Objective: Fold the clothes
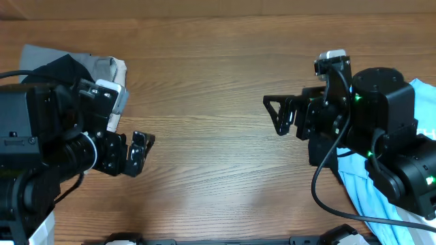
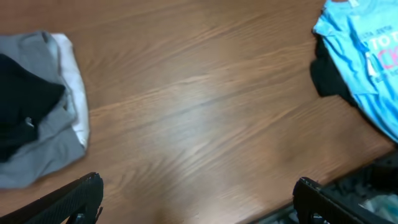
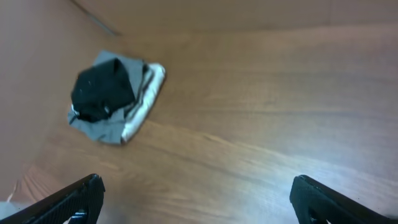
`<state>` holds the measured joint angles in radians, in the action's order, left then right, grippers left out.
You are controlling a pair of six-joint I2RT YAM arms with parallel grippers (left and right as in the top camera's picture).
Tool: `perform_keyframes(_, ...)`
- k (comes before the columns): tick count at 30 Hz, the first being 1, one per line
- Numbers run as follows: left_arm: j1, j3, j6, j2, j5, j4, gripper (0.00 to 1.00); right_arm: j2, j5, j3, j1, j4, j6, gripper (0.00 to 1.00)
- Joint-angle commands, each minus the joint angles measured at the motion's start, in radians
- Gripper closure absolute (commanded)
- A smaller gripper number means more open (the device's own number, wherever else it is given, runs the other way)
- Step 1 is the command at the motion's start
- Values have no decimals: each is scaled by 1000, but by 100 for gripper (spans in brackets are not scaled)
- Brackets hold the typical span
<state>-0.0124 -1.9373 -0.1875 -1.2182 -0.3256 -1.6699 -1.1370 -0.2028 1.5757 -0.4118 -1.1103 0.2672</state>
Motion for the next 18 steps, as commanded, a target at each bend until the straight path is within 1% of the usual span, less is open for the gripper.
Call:
perform_keyframes(1, -8, -9, -14, -15, 45, 22, 0, -4, 0, 13, 8, -36, -6, 0)
perform_keyframes(5, -8, -9, -14, -36, 45, 21, 0, -15, 0, 13, 7, -78, -6, 0)
perform_keyframes(13, -8, -9, -14, -74, 45, 21, 0, -26, 13, 13, 8, -97, -7, 0)
perform_keyframes(18, -8, -9, -14, -97, 45, 21, 0, 18, 66, 14, 8, -98, -23, 0)
